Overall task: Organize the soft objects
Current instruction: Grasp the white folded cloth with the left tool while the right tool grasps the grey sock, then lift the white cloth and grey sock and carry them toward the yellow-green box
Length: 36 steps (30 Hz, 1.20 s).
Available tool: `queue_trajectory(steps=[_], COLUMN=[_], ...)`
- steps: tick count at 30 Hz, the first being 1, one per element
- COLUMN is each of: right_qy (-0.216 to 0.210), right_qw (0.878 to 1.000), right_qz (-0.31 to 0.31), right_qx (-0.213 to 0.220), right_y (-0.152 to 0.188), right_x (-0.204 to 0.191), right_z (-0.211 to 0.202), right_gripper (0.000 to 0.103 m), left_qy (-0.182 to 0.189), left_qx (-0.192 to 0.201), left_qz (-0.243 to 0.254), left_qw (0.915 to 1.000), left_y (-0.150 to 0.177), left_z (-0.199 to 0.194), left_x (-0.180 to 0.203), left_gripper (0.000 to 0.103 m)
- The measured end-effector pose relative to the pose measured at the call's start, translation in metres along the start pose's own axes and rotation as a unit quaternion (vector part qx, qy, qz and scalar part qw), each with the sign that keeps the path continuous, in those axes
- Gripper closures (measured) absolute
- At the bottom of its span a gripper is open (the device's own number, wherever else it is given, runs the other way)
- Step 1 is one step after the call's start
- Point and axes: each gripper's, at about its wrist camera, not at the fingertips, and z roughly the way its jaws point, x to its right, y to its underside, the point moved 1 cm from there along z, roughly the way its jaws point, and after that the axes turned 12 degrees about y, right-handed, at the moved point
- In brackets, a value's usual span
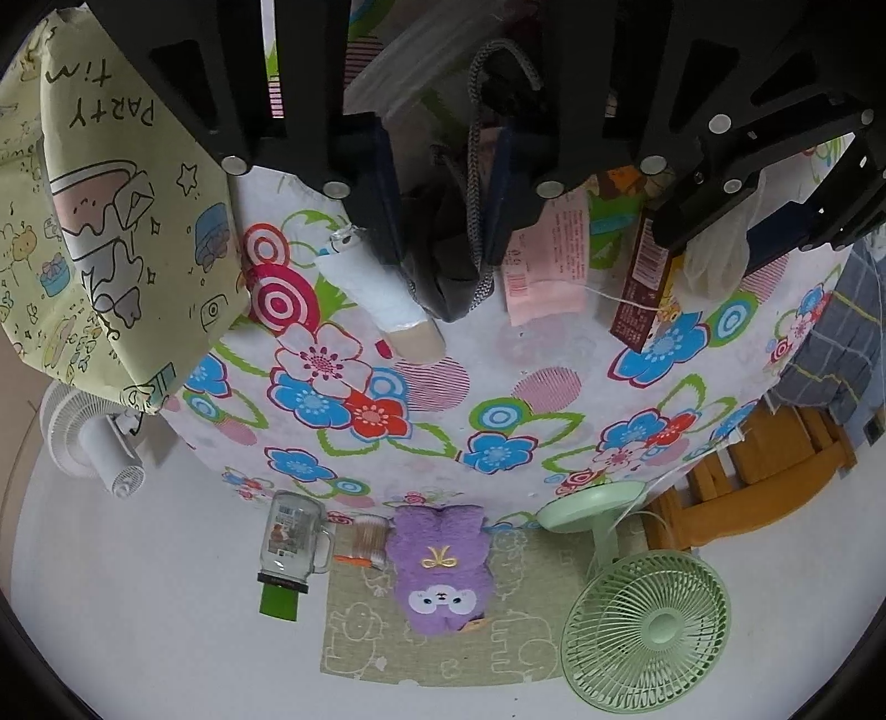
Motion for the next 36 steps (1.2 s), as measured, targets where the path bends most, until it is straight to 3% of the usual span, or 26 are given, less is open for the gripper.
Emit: queue_trajectory(steps=[17,36], right_qy=[-0.011,-0.022], right_qw=[1.0,0.998], right_qz=[0.01,0.015], right_qx=[0.028,0.061], right_y=[0.001,0.005], right_x=[0.004,0.013], right_z=[-0.029,-0.066], right_gripper=[0.078,0.078], left_qy=[0.008,0.009], left_qx=[0.026,0.048], left_qz=[-0.01,0.013], left_qw=[0.9996,0.9987], left_y=[0.0,0.001], left_z=[-0.023,-0.049], left_x=[0.0,0.022], left_gripper=[0.08,0.082])
